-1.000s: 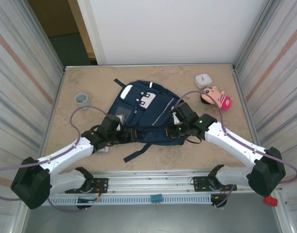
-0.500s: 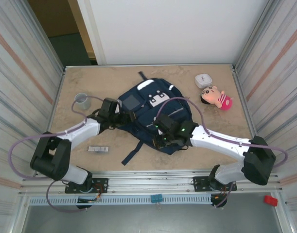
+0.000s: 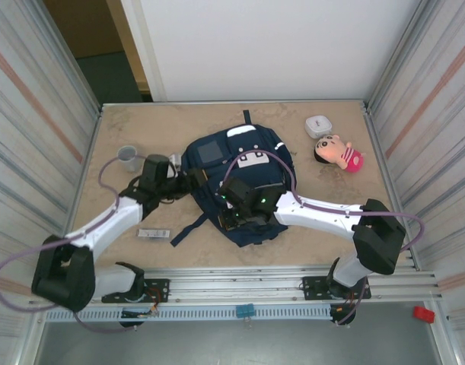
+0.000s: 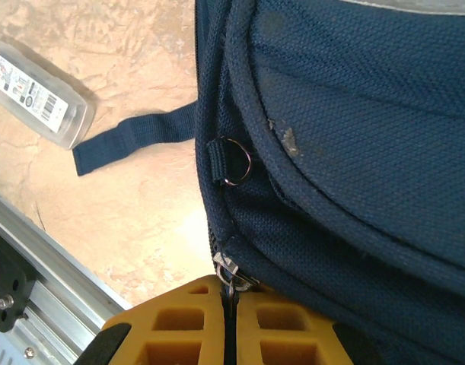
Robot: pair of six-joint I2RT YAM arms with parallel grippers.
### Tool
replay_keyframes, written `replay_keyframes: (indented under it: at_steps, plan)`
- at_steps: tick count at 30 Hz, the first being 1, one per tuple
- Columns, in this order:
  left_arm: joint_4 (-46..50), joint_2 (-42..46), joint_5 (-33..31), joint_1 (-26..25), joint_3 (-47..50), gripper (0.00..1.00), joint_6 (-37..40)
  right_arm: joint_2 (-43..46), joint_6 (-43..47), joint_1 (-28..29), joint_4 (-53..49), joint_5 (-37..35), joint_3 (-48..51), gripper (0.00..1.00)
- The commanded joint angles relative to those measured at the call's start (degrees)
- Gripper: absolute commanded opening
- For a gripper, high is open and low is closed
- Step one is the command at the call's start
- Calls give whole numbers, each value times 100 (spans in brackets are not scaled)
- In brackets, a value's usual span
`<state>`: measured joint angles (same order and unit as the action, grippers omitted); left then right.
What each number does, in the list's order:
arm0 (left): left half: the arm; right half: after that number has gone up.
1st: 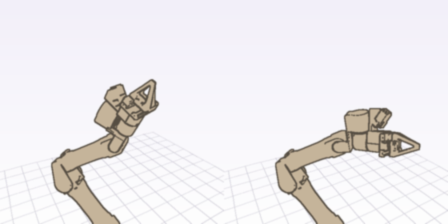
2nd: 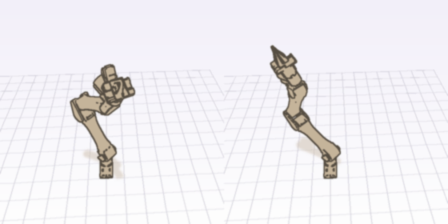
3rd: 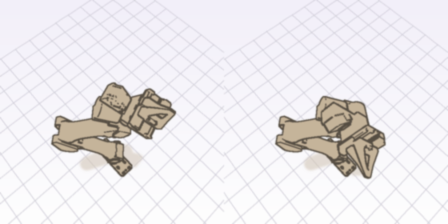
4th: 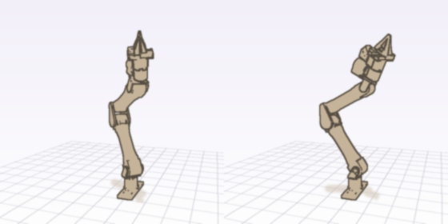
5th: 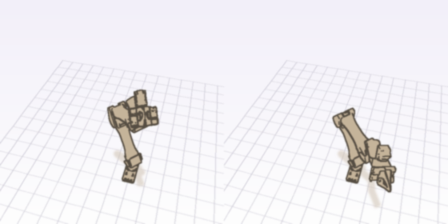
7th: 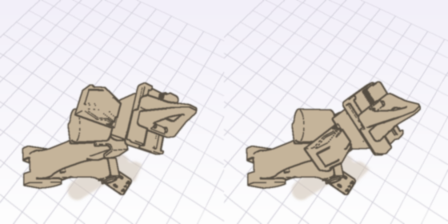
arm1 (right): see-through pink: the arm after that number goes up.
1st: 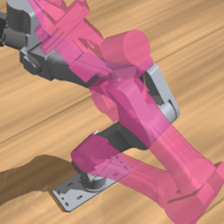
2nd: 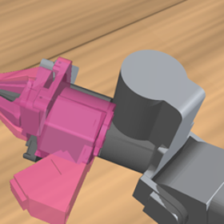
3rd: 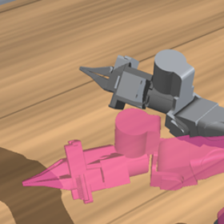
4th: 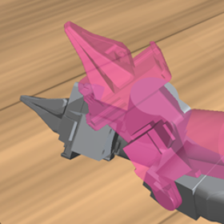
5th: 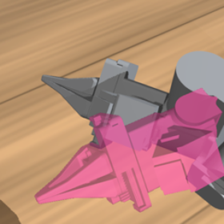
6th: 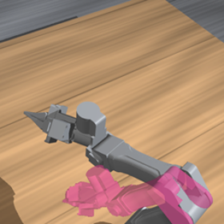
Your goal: Pack books, pencil case, and school supplies into a backpack
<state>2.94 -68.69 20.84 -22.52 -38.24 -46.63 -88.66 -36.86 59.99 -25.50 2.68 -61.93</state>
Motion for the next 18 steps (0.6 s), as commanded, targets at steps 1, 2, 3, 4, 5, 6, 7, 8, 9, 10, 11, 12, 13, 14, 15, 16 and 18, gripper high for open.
replay_keyframes:
  at_steps: [1,2,3,4,5,6,7,8,9,10,11,12,13,14,15,16,18]
  plan:
    - [58,588,179,-285,492,69,-863,49,99,-31,264,76,-148,0]
    - [-20,691,142,-399,613,68,-1037,49,100,-31,277,95,-126,0]
    - [-118,740,102,-507,691,67,-1164,38,100,-31,283,108,-118,0]
    - [-229,760,65,-600,752,65,-1273,43,100,-24,321,128,-102,0]
    - [-318,752,38,-671,790,62,-1361,47,100,-24,354,145,-91,0]
    - [-417,727,35,-721,827,59,-1461,48,100,-14,375,170,-89,0]
    - [-561,687,43,-777,867,56,-1587,35,100,-5,389,183,-99,0]
    - [-726,657,56,-835,920,54,-1717,28,100,4,407,185,-111,0]
    - [-875,611,68,-873,976,52,-1817,24,108,13,406,192,-130,0]
    - [-1030,572,65,-929,1029,50,-1941,7,118,20,410,204,-143,0]
    - [-1151,537,40,-990,1074,49,-2021,-2,118,19,411,208,-152,0]
    - [-1212,502,3,-1036,1103,48,-2072,-10,122,21,423,222,-153,0]
    - [-1290,459,-34,-1093,1131,47,-2129,-8,126,22,446,234,-153,0]
    - [-1408,400,-38,-1113,1184,47,-2219,-11,119,21,452,248,-159,0]
    - [-1550,357,-32,-1138,1246,46,-2312,-8,118,22,454,251,-161,0]
    - [-1713,293,-34,-1151,1319,45,-2427,0,118,20,459,276,-161,0]
    - [-2032,179,-45,-1167,1438,42,-2625,7,118,17,490,305,-161,0]
